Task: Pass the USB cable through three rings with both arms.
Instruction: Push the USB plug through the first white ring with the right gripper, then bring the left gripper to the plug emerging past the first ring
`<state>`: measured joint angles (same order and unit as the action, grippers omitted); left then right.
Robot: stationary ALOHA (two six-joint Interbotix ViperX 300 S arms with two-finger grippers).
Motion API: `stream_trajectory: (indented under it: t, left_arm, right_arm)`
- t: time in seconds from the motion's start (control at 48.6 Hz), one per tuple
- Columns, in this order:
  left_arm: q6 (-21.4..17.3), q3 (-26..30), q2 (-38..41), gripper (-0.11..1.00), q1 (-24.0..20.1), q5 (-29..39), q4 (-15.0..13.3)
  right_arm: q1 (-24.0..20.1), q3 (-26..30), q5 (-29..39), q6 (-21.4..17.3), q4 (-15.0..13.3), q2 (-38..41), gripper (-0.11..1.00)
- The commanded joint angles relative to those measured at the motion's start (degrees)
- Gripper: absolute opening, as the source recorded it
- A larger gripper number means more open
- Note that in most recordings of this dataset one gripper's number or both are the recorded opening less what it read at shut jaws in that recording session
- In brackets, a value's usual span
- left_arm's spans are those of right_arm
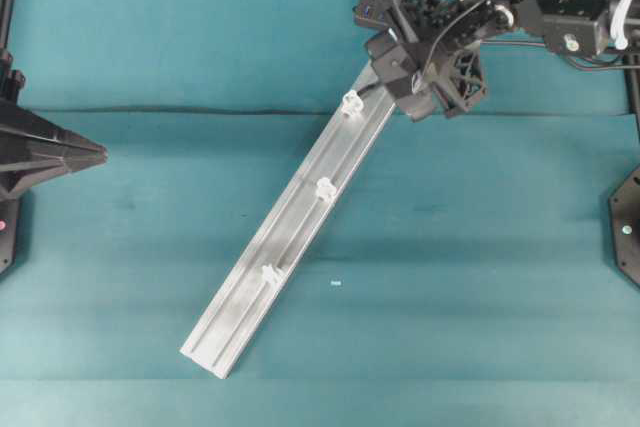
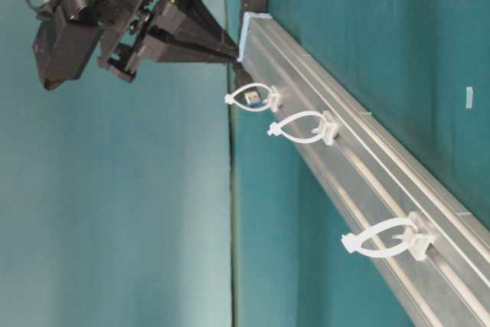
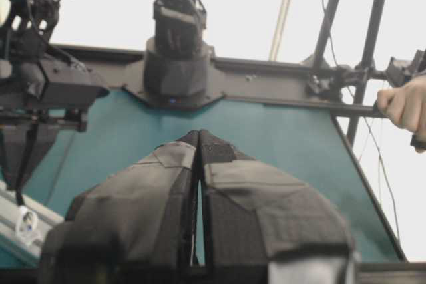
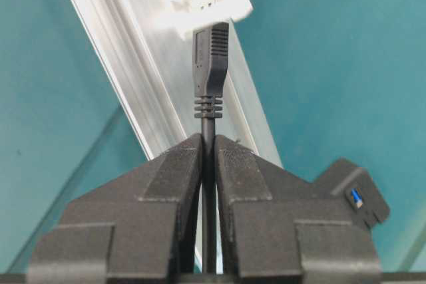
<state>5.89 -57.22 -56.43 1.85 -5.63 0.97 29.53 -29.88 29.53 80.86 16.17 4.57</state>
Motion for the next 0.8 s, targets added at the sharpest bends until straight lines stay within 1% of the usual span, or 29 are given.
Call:
stream_trajectory:
  t: [0.0, 0.206, 0.37, 0.535, 0.782]
  left_arm:
    - [0.1, 1.5, 0.4, 0.00, 0.0, -0.4, 0.2]
    - [0.4, 1.7, 1.7, 0.00, 0.0, -0.4, 0.2]
    - [0.4, 1.7, 3.8, 0.00, -0.4, -0.6, 0.2]
    - [0.4, 1.7, 6.1, 0.00, -2.1, -0.9, 0.2]
    - [0.9, 1.8, 11.4, 0.00, -5.9, -0.8, 0.2]
  right_arm:
    - [-1.1, 0.5, -1.0, 0.5, 1.1, 0.8, 0.10]
    - [-2.4, 1.1, -2.6, 0.5, 2.9, 2.4, 0.10]
    - [-3.3, 1.5, -2.6, 0.4, 3.2, 2.5, 0.10]
    - [-3.3, 1.5, -2.6, 0.5, 4.1, 2.5, 0.10]
    - [-3.4, 2.2, -2.4, 0.5, 4.5, 2.5, 0.10]
